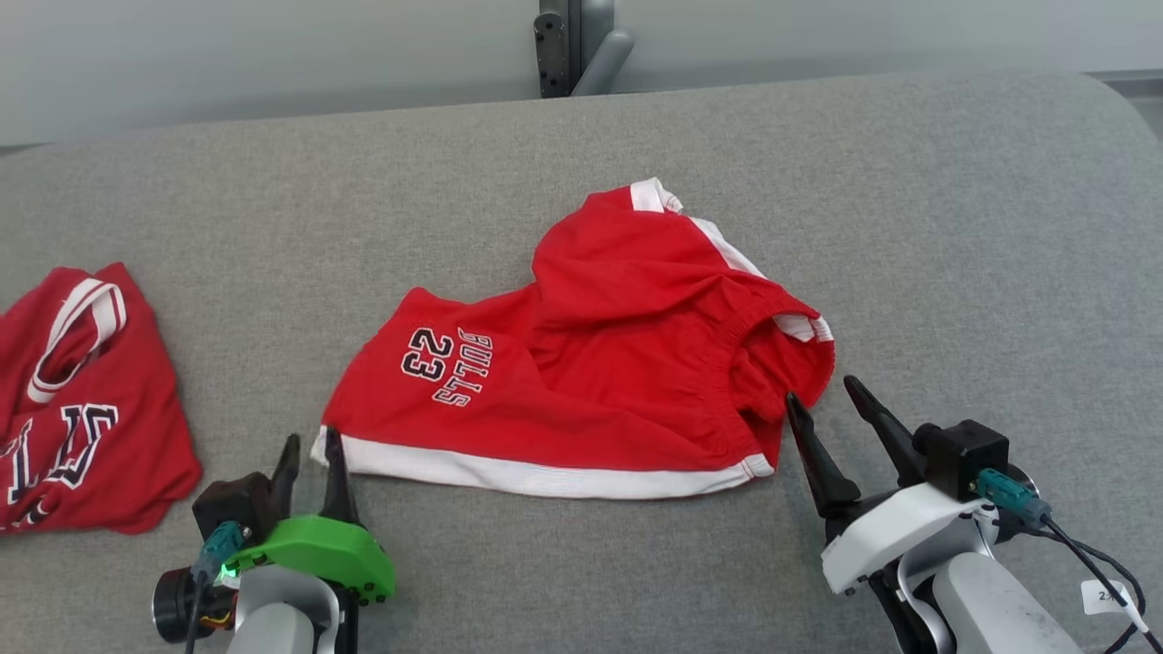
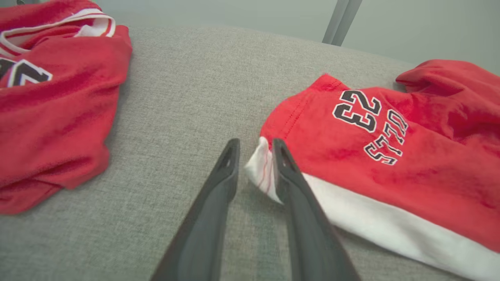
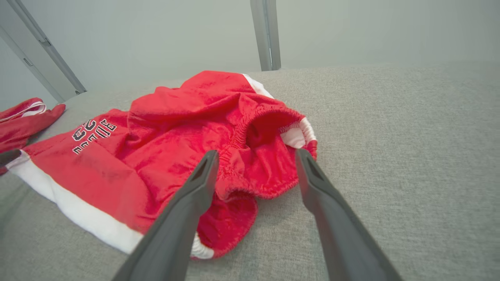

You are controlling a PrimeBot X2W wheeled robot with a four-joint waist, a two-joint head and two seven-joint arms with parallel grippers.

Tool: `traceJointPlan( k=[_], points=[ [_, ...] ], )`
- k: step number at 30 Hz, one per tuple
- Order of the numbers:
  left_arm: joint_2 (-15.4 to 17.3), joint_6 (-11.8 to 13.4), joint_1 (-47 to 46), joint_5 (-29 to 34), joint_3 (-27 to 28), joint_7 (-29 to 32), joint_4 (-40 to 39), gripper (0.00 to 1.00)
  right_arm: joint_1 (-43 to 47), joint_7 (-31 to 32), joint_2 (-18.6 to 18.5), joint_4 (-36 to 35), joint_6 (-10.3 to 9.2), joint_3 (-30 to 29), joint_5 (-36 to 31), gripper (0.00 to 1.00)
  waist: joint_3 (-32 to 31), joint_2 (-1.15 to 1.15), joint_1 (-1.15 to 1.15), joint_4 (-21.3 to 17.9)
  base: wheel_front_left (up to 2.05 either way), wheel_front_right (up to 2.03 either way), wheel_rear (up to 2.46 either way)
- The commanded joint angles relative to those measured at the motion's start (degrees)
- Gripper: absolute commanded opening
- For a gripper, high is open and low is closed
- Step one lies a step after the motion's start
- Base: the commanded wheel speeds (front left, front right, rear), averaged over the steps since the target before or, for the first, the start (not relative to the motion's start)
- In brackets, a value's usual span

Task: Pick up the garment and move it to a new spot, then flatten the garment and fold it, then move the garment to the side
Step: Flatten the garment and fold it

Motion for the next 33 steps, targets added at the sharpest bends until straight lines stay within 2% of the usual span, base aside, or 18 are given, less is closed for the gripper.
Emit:
traceJointPlan(
  k=[1,5,12,19,27,33],
  points=[
    [0.2,0.3,1.1,0.6,0.4,0.0,-0.7,1.0,1.0,-0.2,0.0,-0.2,-0.04,-0.1,0.1,1.0,-1.8,0.17,0.0,0.0,0.0,0.0,0.0],
    [0.2,0.6,4.1,2.2,1.6,0.0,-3.7,1.0,2.0,-0.2,0.7,-0.9,-0.04,-0.2,-0.1,1.0,-3.8,0.17,0.0,-0.9,0.0,0.0,0.0],
    [0.2,-1.4,10.3,6.9,3.4,0.0,-9.7,1.0,4.8,-0.2,1.4,-1.9,-0.04,0.7,-0.6,1.0,-7.8,0.17,0.0,-2.2,0.0,0.0,0.0],
    [0.2,-2.4,14.8,7.8,5.8,0.0,-12.7,1.0,7.1,-0.2,2.1,-2.5,-0.04,1.0,-1.1,1.0,-9.6,0.17,0.0,-2.6,0.0,0.0,0.0],
    [0.2,-2.6,14.8,8.0,4.5,0.0,-13.6,1.0,7.8,-0.2,1.6,-2.1,-0.03,2.4,-0.4,1.0,-8.7,0.17,0.0,-1.7,0.0,0.0,0.0],
    [0.2,-2.8,12.3,6.7,1.8,0.0,-13.2,1.0,5.2,-0.2,0.3,-0.9,-0.04,6.0,1.6,1.0,-4.5,0.17,0.0,-0.4,0.0,0.0,0.0]
  ],
)
